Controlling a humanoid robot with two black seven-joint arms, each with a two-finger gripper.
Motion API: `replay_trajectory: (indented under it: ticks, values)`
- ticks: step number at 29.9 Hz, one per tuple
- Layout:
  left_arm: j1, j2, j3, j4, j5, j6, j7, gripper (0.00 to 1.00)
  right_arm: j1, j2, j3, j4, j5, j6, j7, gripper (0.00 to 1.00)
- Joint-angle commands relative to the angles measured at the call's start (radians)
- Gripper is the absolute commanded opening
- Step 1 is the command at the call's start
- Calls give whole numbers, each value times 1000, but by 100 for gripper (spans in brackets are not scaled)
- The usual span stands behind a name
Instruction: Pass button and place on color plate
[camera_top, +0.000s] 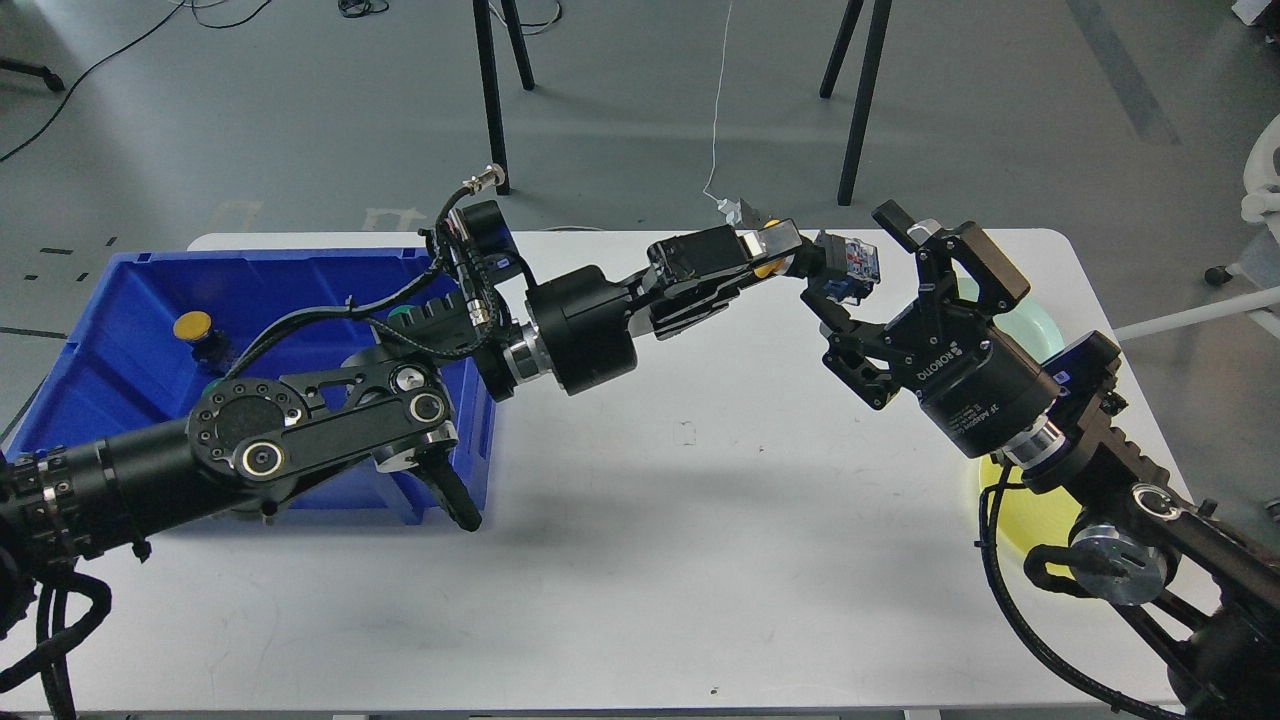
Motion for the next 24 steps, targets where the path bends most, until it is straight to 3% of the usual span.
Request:
replay_trajectory:
  ticks: [1,5,10,13,19,24]
  values:
    - [6,2,-1,0,-5,0,0,26,-14,-2,1,17,1,1,0,95]
    - [10,0,-17,1,-5,-2,0,26,-13,5,3,17,2,-3,0,91]
    - [16,0,-18,1,-5,-2,0,26,-11,17,4,14,-1,-3,0,57]
    - [16,0,-18,1,-5,-2,0,26,-10,20,6,14,-1,-3,0,49]
    - [16,0,-18,1,-6,0,0,27,-5,32,9,14,1,-10,0,13]
    - [18,0,-18,1,-8,0,0,31,-4,49,13,16,1,-12,0,7]
